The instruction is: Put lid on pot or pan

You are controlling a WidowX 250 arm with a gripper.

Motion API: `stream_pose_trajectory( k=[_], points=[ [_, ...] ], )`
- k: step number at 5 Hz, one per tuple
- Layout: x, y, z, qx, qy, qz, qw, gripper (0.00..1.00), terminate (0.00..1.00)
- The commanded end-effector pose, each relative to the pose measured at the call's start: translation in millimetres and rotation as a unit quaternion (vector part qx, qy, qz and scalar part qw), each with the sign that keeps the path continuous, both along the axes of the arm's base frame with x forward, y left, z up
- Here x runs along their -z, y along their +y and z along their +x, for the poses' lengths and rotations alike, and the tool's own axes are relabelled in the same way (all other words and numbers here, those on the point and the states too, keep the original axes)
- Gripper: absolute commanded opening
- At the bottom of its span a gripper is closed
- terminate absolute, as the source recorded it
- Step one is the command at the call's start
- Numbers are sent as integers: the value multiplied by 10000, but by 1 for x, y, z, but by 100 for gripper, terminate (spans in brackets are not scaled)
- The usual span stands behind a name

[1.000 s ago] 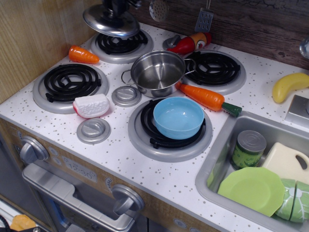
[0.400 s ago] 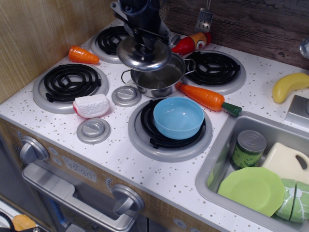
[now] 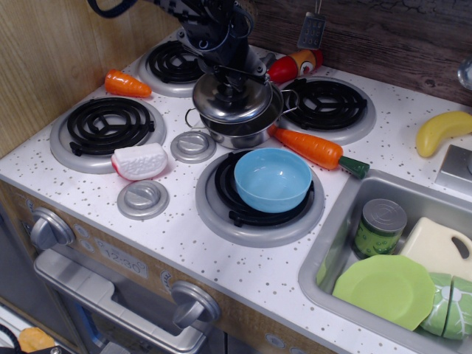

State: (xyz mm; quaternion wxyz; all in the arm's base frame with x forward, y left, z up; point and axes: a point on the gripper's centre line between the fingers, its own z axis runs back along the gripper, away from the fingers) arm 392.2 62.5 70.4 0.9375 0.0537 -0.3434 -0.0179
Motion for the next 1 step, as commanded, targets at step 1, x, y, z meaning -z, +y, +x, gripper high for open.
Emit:
stream_pose_trajectory(
  k=[1],
  points=[
    [3,1,1,84,-241,-26,9997,0,100]
  ],
)
